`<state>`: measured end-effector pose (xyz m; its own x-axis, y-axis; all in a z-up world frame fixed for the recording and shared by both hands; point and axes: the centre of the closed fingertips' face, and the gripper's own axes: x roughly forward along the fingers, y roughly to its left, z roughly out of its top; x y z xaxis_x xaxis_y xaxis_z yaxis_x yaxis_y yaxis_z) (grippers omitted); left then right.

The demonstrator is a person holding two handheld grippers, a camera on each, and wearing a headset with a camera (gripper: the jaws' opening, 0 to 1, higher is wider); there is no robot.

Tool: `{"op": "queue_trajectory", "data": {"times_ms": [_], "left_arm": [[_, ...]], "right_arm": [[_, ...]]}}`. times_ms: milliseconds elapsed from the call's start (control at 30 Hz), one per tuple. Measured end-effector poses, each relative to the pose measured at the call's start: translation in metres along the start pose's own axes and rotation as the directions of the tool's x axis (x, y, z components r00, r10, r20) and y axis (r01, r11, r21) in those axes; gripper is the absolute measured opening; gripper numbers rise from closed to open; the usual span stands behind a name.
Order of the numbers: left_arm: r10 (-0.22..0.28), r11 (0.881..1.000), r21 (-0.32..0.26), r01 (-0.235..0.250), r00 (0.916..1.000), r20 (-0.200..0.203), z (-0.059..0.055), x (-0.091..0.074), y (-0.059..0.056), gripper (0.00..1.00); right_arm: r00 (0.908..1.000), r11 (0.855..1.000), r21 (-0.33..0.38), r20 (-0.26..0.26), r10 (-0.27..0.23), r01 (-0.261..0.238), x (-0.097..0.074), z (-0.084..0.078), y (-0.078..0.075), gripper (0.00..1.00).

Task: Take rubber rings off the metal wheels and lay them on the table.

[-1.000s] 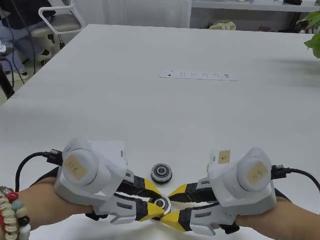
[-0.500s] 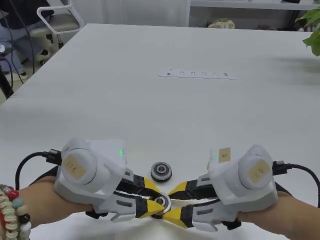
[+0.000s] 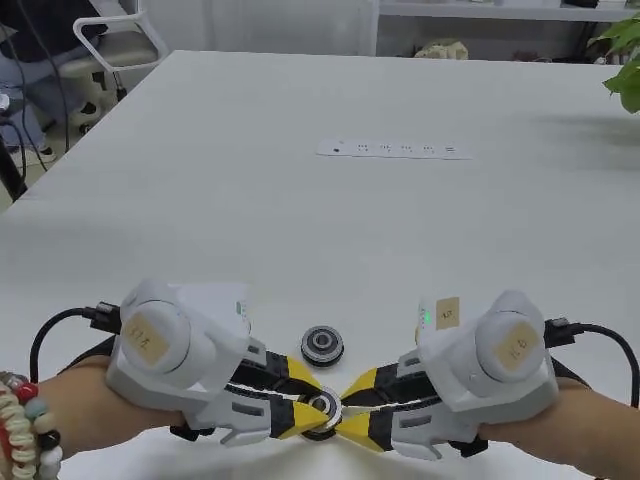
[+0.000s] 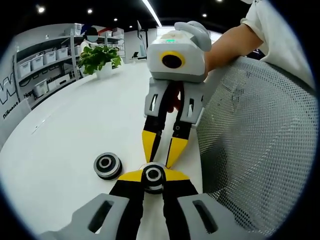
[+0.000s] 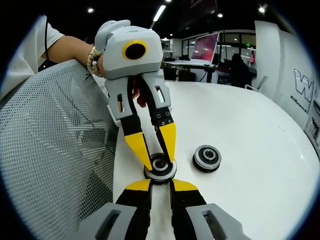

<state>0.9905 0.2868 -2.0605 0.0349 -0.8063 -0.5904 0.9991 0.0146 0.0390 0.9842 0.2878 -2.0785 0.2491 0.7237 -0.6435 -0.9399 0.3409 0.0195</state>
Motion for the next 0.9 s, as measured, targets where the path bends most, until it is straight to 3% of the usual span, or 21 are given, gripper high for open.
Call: {"op": "queue_trajectory", "data": {"times_ms": [300,433,500,567,667,800,900], "left_arm": [[0.007,1.000,-0.002,-0.007,1.0000,0.004,-0.0005,0.0001,0.0017,0.08],[0.006,1.000,-0.002,-0.006,1.0000,0.006,-0.0006,-0.0001,0.0021,0.08],[0.006,1.000,-0.002,-0.006,1.0000,0.007,-0.0005,-0.0003,0.0023,0.08],[0.008,1.000,-0.002,-0.008,0.9999,0.009,-0.0002,0.0000,0.0024,0.08],[0.009,1.000,-0.002,-0.009,0.9999,0.009,0.0000,0.0004,0.0026,0.08],[0.011,1.000,-0.008,-0.010,0.9998,0.015,0.0003,0.0008,0.0029,0.08],[0.012,1.000,-0.008,-0.012,0.9998,0.016,0.0005,0.0008,0.0029,0.08]], "right_arm": [[0.9999,1.000,-0.016,-0.012,-0.009,0.009,-0.0007,-0.0004,-0.0016,0.08],[0.9997,1.000,0.021,-0.017,-0.016,0.016,-0.0009,-0.0006,-0.0029,0.09],[0.9995,0.999,0.024,-0.017,-0.026,0.026,-0.0017,-0.0003,-0.0050,0.14],[1.0000,0.998,0.062,0.008,-0.006,0.005,-0.0006,0.0036,-0.0010,0.23],[0.9999,1.000,0.003,-0.003,-0.013,0.013,0.0018,0.0034,0.0000,0.19],[0.9998,1.000,0.014,0.002,-0.020,0.020,0.0061,0.0021,0.0016,0.26],[0.9995,1.000,-0.004,0.005,-0.031,0.031,0.0063,0.0028,0.0007,0.24]]}}
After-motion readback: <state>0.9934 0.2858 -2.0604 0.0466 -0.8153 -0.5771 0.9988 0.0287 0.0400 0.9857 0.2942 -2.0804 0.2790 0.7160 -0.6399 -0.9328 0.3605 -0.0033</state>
